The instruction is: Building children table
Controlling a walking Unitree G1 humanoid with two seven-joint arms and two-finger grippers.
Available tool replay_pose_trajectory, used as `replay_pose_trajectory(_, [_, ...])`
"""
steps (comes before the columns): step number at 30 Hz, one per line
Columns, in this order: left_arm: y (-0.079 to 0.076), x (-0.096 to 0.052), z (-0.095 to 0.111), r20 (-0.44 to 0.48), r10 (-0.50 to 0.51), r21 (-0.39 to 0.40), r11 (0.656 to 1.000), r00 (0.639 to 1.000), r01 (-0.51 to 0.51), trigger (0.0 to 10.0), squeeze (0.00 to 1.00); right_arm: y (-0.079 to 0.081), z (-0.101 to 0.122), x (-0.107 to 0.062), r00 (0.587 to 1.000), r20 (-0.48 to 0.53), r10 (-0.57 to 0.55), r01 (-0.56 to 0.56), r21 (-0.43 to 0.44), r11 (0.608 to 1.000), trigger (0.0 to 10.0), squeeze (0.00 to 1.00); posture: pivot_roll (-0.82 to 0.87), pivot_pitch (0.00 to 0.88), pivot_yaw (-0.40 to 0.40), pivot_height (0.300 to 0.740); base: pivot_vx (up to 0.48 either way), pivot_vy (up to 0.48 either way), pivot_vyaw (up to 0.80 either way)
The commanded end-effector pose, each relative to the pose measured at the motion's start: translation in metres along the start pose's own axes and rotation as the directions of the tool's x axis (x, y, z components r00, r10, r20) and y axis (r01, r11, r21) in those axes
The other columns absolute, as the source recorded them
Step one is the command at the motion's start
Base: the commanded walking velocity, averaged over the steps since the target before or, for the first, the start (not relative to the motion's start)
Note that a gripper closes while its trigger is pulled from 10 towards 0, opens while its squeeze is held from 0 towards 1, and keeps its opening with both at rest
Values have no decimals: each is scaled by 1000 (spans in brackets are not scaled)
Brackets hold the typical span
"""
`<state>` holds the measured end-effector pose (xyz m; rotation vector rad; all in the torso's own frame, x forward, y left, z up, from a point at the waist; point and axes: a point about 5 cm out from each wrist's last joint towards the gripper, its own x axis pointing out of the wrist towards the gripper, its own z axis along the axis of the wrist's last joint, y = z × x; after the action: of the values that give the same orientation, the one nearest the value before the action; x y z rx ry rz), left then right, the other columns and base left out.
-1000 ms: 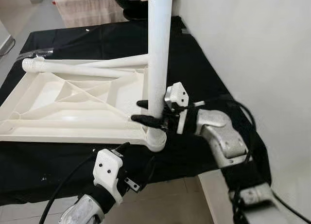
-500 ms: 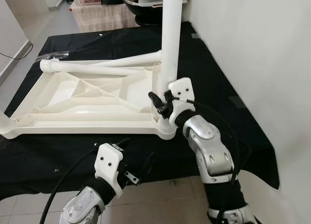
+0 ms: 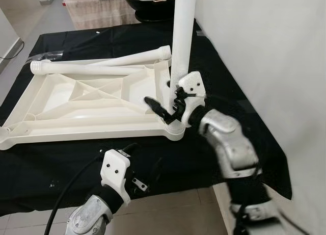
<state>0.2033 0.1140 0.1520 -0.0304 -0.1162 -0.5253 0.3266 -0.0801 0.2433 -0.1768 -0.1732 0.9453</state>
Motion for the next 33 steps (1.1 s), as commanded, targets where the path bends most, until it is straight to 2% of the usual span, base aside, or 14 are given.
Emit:
replay_pose_trajectory(1, [-2,-2,-4,-16,-4,-8,1000,1000,4,10000,0,20,4,11,976,23,215,-214,-26,976,10000,0,-10,132,-7,740,0,0,0])
replay_pose_trajectory(3, [-2,-2,-4,-16,-4,-8,1000,1000,4,10000,0,20,4,11,976,23,215,-214,-26,976,10000,0,-10,132,-7,740,0,0,0])
replay_pose_trajectory(7, [-4,-5,-4,-17,-4,-9,1000,1000,3,10000,0,13,3,11,914,18,404,-404,-5,915,10000,0,8,142,-13,740,0,0,0])
replay_pose_trajectory(11, [-4,-6,-3,-19,-1,-8,1000,1000,1,10000,0,8,2,12,893,28,449,-449,19,893,10000,0,15,147,-13,740,0,0,0])
replay_pose_trajectory(12, [-5,-7,-3,-20,0,-7,1000,1000,0,10000,0,6,2,13,887,33,461,-462,29,887,0,0,19,154,-13,740,0,0,0])
replay_pose_trajectory(20, [-6,-8,-3,-24,-2,-9,1000,1000,2,10000,0,2,0,8,849,48,526,-528,55,847,0,0,18,164,-11,740,0,0,0])
replay_pose_trajectory(25, [-6,-8,-3,-25,-3,-11,1000,1000,3,10000,0,0,-2,6,850,43,525,-526,54,849,0,0,13,165,-11,740,0,0,0])
replay_pose_trajectory(29, [-6,-8,-3,-24,-4,-13,1000,1000,3,10000,0,-1,-6,1,888,47,457,-459,58,886,0,0,9,166,-12,740,0,0,0])
replay_pose_trajectory(33, [-3,-7,-2,-23,-1,-12,1000,1000,1,10000,0,0,-19,-10,964,17,264,-265,68,962,0,0,-6,170,3,740,0,0,0])
